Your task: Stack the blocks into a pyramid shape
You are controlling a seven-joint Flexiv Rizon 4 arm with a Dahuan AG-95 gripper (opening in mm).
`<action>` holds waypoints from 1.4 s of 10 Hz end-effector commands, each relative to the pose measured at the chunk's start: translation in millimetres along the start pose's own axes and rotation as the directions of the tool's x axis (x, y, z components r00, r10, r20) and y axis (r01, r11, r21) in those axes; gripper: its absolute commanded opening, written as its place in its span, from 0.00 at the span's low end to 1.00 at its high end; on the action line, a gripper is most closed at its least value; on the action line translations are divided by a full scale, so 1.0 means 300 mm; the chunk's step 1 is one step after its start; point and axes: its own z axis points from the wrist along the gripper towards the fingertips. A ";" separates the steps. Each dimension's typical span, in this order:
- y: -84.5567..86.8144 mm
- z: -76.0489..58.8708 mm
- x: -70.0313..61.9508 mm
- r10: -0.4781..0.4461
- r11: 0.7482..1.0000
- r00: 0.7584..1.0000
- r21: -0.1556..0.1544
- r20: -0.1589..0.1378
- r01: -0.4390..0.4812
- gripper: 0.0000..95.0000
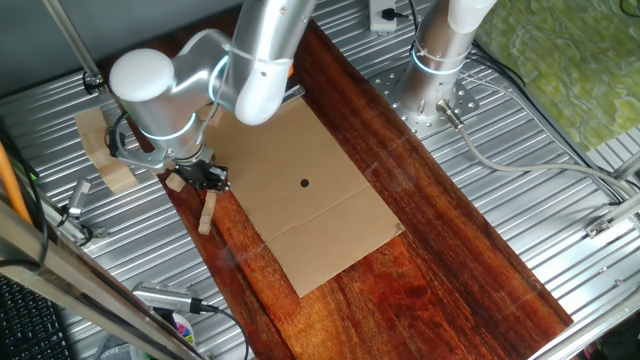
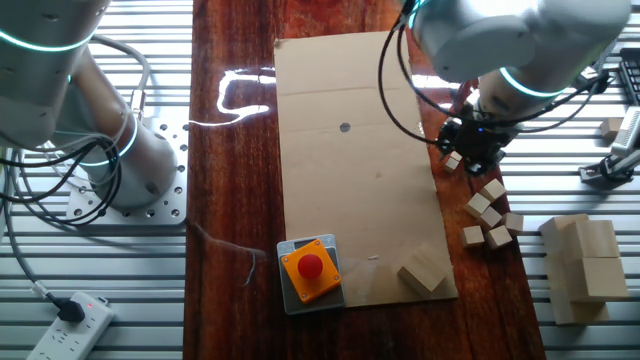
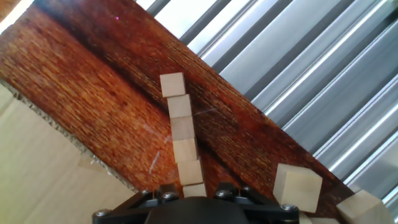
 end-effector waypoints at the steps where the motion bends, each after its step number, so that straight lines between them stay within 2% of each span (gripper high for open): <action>1: -0.002 0.004 -0.001 0.010 1.000 1.000 0.003 0.001 -0.010 0.00; 8: 0.002 -0.009 0.003 -0.006 1.000 1.000 0.010 -0.003 0.006 0.00; 12: 0.057 -0.074 0.060 -0.100 0.995 0.995 0.015 -0.011 0.100 0.00; 14: 0.097 -0.111 0.093 -0.185 0.983 0.983 0.011 -0.008 0.185 0.00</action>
